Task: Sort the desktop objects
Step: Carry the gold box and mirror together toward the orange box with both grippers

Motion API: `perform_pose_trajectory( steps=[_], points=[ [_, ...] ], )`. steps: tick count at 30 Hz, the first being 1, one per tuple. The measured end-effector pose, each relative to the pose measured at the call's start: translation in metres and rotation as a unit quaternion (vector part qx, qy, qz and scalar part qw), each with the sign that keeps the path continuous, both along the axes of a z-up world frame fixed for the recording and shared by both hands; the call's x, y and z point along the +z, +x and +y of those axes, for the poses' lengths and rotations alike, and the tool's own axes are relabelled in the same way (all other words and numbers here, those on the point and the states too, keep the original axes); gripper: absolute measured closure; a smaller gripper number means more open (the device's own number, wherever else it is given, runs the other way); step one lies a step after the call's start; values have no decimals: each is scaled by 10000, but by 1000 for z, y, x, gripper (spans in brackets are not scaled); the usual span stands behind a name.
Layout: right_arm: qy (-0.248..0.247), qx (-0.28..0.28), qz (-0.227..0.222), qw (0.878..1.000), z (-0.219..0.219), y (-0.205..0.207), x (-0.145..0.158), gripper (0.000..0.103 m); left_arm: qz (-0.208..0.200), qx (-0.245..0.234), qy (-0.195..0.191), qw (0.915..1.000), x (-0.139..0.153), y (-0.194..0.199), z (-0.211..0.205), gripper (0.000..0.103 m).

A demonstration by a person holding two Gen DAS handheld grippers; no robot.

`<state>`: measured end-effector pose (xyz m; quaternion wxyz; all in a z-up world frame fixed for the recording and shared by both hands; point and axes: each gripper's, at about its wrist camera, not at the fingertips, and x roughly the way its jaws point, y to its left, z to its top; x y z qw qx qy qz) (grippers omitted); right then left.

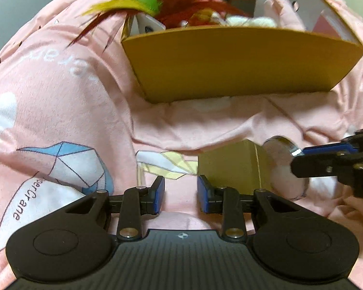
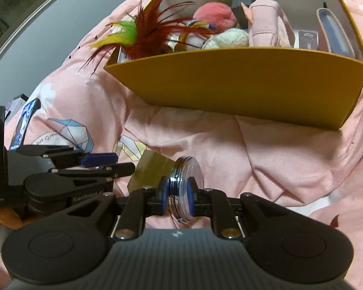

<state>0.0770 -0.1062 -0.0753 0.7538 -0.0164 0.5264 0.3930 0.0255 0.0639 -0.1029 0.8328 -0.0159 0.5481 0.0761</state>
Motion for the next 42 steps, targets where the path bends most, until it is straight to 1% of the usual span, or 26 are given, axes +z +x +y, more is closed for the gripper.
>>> perform_pose_trajectory(
  steps=[2, 4, 5, 9, 12, 16, 20, 21, 25, 27, 30, 31, 34, 37, 38, 42],
  points=[
    [-108, 26, -5, 9999, 2, -1, -3, 83, 182, 28, -17, 9998, -7, 2, 0, 72],
    [-304, 10, -48, 9995, 4, -2, -6, 82, 207, 60, -48, 9998, -8, 3, 2, 72],
    [-325, 5, -52, 9995, 4, -2, -7, 82, 216, 51, -102, 9997, -9, 3, 2, 72],
    [-278, 3, -68, 9996, 2, -1, -7, 83, 211, 41, -172, 9996, -7, 1, 3, 72],
    [-190, 21, -88, 9998, 1, -2, -4, 84, 93, 118, -284, 9995, 0, -4, 5, 72],
    [-143, 56, -134, 9998, 1, -2, -1, 84, -223, 291, -525, 9979, 17, -14, 12, 72],
    [-123, 71, -149, 9998, 1, -3, 0, 84, -431, 499, -1095, 9918, 31, -14, 22, 72],
    [-114, 81, -157, 9998, 1, -3, 1, 84, -469, 529, -1185, 9904, 34, -15, 22, 72],
    [6, 141, -133, 9998, 0, -5, 4, 84, -527, 429, -1395, 9879, 43, -13, 22, 69],
    [178, 220, -30, 9996, 0, -5, 5, 84, -551, 333, -1480, 9869, 46, -16, 15, 67],
    [358, 367, 113, 9986, 1, -6, 6, 86, -535, 293, -1472, 9872, 47, -15, 12, 61],
    [365, 403, 124, 9984, 2, -7, 6, 87, -521, 301, -1470, 9873, 48, -15, 12, 53],
    [322, 446, 171, 9983, 7, -7, 3, 87, -443, 360, -1509, 9869, 42, -12, 14, 51],
    [268, 454, 236, 9983, 8, -6, 0, 87, -260, 502, -1586, 9857, 36, -7, 15, 51],
    [242, 456, 247, 9984, 9, -5, -1, 87, -210, 554, -1598, 9854, 33, -4, 15, 49],
    [140, 510, 205, 9984, 14, -7, -2, 87, -45, 683, -1478, 9866, 26, 6, 11, 45]
  ],
)
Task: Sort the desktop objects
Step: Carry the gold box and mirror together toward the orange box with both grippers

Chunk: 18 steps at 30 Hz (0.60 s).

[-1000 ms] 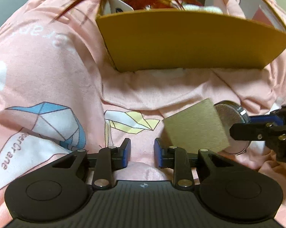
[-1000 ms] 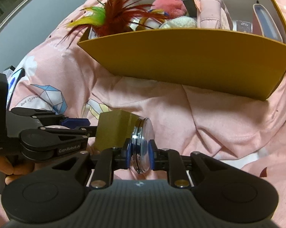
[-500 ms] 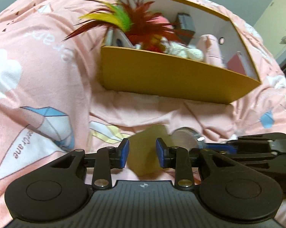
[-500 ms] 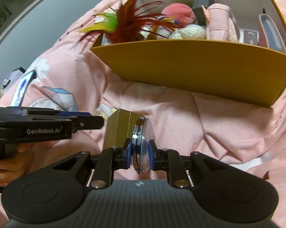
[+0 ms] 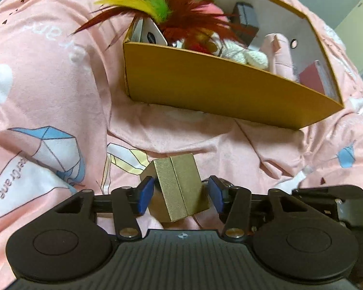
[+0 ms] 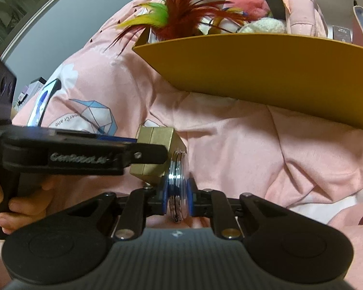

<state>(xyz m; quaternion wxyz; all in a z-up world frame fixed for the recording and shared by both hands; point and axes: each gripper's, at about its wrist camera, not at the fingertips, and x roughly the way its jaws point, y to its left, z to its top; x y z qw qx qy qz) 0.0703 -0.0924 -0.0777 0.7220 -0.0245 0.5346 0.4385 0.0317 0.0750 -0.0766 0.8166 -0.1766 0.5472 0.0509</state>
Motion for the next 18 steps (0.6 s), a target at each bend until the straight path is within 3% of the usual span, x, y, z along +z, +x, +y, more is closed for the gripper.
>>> perform_pose_trajectory(
  steps=[11, 15, 18],
  points=[
    [-204, -81, -97, 9997, -3, 2, 0, 89, 259, 139, -106, 9995, -12, 6, 5, 40],
    [-303, -168, -317, 9989, -6, 3, 6, 89, 269, 110, 226, 9993, -2, 1, 3, 38],
    [-227, -97, -242, 9994, -4, 4, 5, 88, 277, 72, 304, 9991, 0, 3, 2, 39]
  ],
)
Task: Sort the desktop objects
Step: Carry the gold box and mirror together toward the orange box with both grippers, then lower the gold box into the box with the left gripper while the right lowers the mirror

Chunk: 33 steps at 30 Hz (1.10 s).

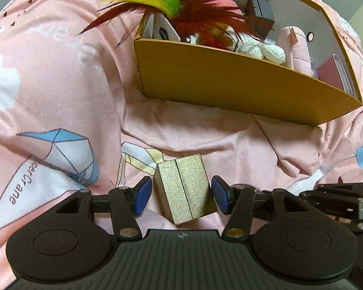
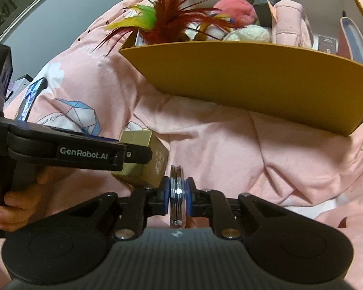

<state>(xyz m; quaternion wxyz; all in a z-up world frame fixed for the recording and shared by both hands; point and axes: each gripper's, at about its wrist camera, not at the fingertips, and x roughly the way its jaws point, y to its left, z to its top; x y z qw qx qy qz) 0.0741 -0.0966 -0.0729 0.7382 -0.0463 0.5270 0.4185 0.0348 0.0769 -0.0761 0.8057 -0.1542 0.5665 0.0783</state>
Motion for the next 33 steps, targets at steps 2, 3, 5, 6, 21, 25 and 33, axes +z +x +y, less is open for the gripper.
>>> perform_pose_trajectory(
  steps=[2, 3, 5, 6, 21, 25, 33],
  points=[
    [41, 65, 70, 9999, 4, -1, -3, 88, 40, 32, -111, 9999, -2, 2, 2, 39],
    [52, 92, 125, 9999, 5, -2, -5, 88, 74, 74, -185, 9998, -4, 4, 3, 39],
    [51, 132, 180, 9997, 10, -3, -9, 88, 116, 114, -263, 9995, -5, 6, 4, 39],
    [60, 165, 162, 9997, 12, -5, -9, 88, 155, 113, -218, 9996, -6, 8, 2, 39],
    [-290, 283, 38, 9992, 8, -6, -11, 88, 140, 24, -107, 9998, -8, -1, 1, 47],
    [-167, 143, -19, 9998, -1, 0, 0, 88, -67, -89, -76, 9999, 8, -6, -1, 48],
    [394, -386, -622, 9965, -34, 22, 60, 89, -898, -504, 12, 9947, 68, -3, -9, 48]
  ],
)
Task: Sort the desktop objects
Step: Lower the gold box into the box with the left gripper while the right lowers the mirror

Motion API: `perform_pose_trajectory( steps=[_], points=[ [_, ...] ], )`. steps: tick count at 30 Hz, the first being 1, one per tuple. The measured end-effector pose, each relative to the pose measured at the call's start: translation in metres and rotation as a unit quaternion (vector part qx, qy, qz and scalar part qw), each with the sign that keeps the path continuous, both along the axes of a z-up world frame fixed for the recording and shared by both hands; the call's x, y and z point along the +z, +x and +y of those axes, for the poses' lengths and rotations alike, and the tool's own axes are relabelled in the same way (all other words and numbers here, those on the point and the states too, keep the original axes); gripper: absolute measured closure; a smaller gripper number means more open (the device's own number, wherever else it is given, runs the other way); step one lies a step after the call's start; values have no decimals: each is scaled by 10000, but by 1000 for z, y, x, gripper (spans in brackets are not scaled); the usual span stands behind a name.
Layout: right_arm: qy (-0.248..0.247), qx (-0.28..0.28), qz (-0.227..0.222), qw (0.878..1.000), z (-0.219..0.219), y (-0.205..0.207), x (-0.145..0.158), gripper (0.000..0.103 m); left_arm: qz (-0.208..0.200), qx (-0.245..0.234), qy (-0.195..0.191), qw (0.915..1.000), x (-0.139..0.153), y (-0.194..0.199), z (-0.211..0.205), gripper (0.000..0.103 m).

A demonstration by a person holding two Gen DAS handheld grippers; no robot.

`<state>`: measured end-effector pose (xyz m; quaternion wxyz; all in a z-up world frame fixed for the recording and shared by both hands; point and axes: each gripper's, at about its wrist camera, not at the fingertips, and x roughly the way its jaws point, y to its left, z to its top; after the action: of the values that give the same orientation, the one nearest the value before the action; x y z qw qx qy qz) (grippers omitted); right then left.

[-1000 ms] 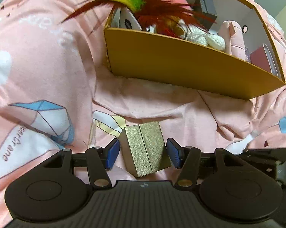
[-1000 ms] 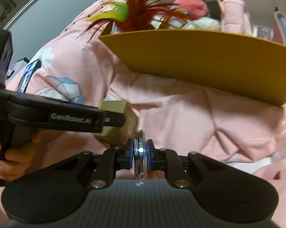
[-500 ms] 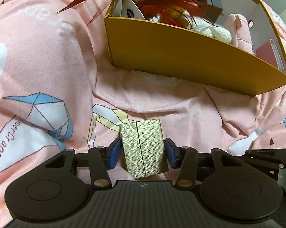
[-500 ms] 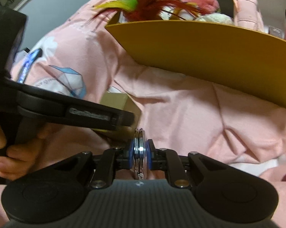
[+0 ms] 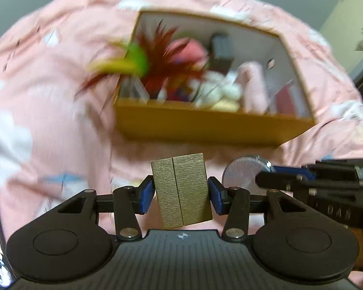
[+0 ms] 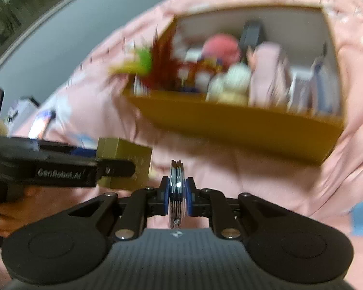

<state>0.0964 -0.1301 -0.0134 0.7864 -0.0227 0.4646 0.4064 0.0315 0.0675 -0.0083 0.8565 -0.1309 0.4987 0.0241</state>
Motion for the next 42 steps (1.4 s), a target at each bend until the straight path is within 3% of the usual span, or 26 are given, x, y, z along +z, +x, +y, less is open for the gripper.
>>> perform_pose_trajectory(
  steps=[3, 7, 14, 22, 29, 42],
  points=[
    [118, -172, -468, 9987, -9, 4, 27, 89, -364, -207, 49, 9991, 25, 8, -6, 48],
    [293, -465, -867, 9947, -16, 15, 53, 89, -753, -392, -263, 9960, 53, 29, -7, 48],
    [478, -1090, -1133, 9864, -21, 63, 77, 89, -1312, -663, -497, 9879, 76, 79, -16, 48],
    [442, -1742, -1109, 9774, -17, 129, 65, 89, -1231, -692, -777, 9869, 58, 154, -22, 48],
    [116, -1862, -1254, 9744, -4, 159, 40, 89, -934, -794, -753, 9896, 29, 205, -30, 48],
    [-121, -1872, -1168, 9753, -5, 180, 9, 89, -619, -958, -302, 9930, -9, 239, -39, 48]
  ],
)
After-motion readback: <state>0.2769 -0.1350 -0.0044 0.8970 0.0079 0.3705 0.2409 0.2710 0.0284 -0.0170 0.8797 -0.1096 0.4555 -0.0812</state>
